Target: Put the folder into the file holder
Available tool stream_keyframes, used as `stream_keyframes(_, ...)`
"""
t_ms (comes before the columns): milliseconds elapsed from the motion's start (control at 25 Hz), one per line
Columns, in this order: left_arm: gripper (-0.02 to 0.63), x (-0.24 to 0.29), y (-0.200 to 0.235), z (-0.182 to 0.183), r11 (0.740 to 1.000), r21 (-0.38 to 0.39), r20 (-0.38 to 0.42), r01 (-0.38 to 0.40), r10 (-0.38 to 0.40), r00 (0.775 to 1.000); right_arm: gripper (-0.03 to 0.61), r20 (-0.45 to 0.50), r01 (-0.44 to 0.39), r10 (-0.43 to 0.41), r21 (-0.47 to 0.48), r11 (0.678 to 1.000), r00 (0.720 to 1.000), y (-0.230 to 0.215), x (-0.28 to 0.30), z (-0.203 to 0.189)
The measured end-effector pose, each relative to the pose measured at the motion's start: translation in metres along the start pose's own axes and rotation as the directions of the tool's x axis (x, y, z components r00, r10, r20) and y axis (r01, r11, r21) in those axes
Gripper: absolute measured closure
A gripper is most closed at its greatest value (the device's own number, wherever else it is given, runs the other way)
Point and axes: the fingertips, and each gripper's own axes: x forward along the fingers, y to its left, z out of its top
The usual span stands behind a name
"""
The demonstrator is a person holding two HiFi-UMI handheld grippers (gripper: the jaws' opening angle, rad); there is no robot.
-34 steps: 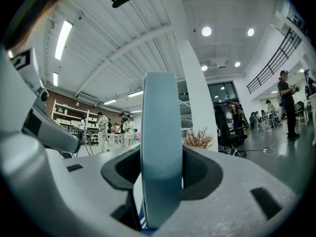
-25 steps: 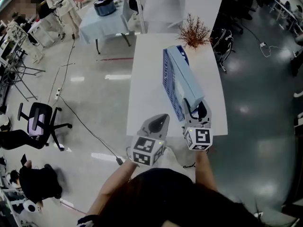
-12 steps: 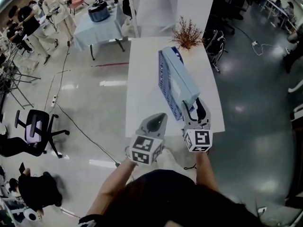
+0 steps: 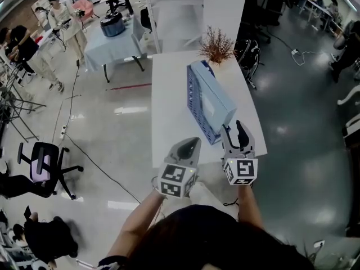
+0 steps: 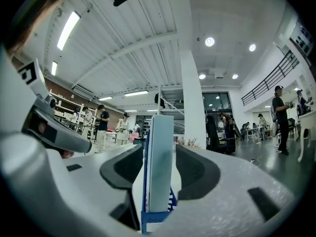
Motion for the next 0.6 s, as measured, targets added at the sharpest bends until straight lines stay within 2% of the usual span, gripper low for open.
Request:
stream_keyframes(280,0.609,-0.013,-0.004,-0.001,0.999,0.019,0.006,0.035,-0.036,0.999,0.377,-0.002,0.039,-0.039,-0.007,0.999,0.999,0.005,-0.021,0.007)
stream_keyframes(600,0.609,-0.031,-0.001,-0.001,0.997,0.032,0.024,0.069,-0.070,0.997,0.430,-0.014,0.085,-0.085,-0.018,0.996,0.996,0.016,-0.042,0.013)
